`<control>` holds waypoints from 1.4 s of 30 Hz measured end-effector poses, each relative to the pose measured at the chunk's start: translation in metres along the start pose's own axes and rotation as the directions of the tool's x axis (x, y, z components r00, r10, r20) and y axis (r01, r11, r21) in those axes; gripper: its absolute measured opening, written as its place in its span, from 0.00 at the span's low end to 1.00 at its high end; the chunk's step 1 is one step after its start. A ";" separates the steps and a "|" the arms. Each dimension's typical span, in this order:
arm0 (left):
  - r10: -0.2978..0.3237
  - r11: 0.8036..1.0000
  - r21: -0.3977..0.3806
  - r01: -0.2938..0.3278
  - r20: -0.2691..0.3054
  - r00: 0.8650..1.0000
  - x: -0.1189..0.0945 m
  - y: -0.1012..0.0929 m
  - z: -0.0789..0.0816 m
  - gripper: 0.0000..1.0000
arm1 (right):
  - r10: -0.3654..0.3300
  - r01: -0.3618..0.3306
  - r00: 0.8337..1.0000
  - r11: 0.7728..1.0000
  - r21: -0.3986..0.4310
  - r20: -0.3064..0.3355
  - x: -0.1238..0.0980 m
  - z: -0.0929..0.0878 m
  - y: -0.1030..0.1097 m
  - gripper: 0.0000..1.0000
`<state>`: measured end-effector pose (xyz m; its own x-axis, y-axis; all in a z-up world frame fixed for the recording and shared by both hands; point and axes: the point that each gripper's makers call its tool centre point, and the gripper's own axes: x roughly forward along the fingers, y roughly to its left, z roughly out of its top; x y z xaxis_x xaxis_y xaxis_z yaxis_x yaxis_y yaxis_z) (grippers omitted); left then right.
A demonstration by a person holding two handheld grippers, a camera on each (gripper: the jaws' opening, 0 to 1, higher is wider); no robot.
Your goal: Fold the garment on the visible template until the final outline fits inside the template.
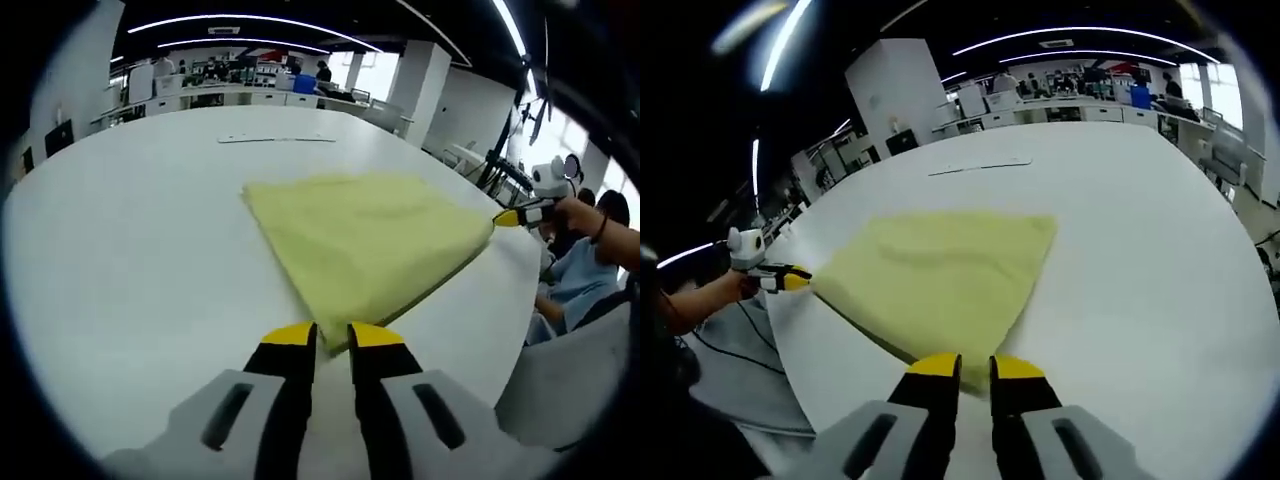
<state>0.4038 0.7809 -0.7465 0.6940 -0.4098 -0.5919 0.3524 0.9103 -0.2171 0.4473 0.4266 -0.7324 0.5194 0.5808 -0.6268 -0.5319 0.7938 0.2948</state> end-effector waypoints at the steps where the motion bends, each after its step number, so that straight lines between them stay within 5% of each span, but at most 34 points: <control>1: 0.004 1.000 -0.004 -0.004 0.008 1.000 -0.001 -0.001 0.002 0.29 | 0.000 0.000 1.000 1.000 -0.001 0.003 0.000 0.001 0.001 0.18; 7: 0.015 1.000 -0.008 -0.015 0.039 0.999 -0.006 -0.007 0.017 0.45 | 0.001 0.001 1.000 0.999 -0.048 0.031 -0.002 0.016 0.009 0.54; 12: 0.023 1.000 -0.006 -0.023 0.063 0.998 -0.011 -0.014 0.026 0.59 | -0.006 0.010 0.999 0.994 -0.108 0.035 -0.004 0.023 0.022 0.70; 19: 0.021 1.000 -0.010 -0.021 0.036 0.999 -0.017 -0.024 0.026 0.73 | 0.002 0.006 0.998 0.993 -0.120 0.065 -0.008 0.035 0.039 0.83; 32: 0.053 0.999 -0.013 -0.052 0.075 0.996 -0.033 -0.038 0.036 0.93 | -0.027 0.039 0.995 0.992 -0.117 0.096 -0.019 0.045 0.058 1.00; 42: 0.071 0.997 0.003 -0.071 0.081 0.994 -0.043 -0.041 0.035 0.99 | -0.022 0.033 0.997 0.989 -0.145 0.079 -0.022 0.042 0.073 1.00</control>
<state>0.3812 0.7595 -0.6853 0.7659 -0.3479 -0.5408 0.3038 0.9370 -0.1725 0.4248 0.4796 -0.6671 0.5819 0.5759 -0.5742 -0.6060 0.7779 0.1661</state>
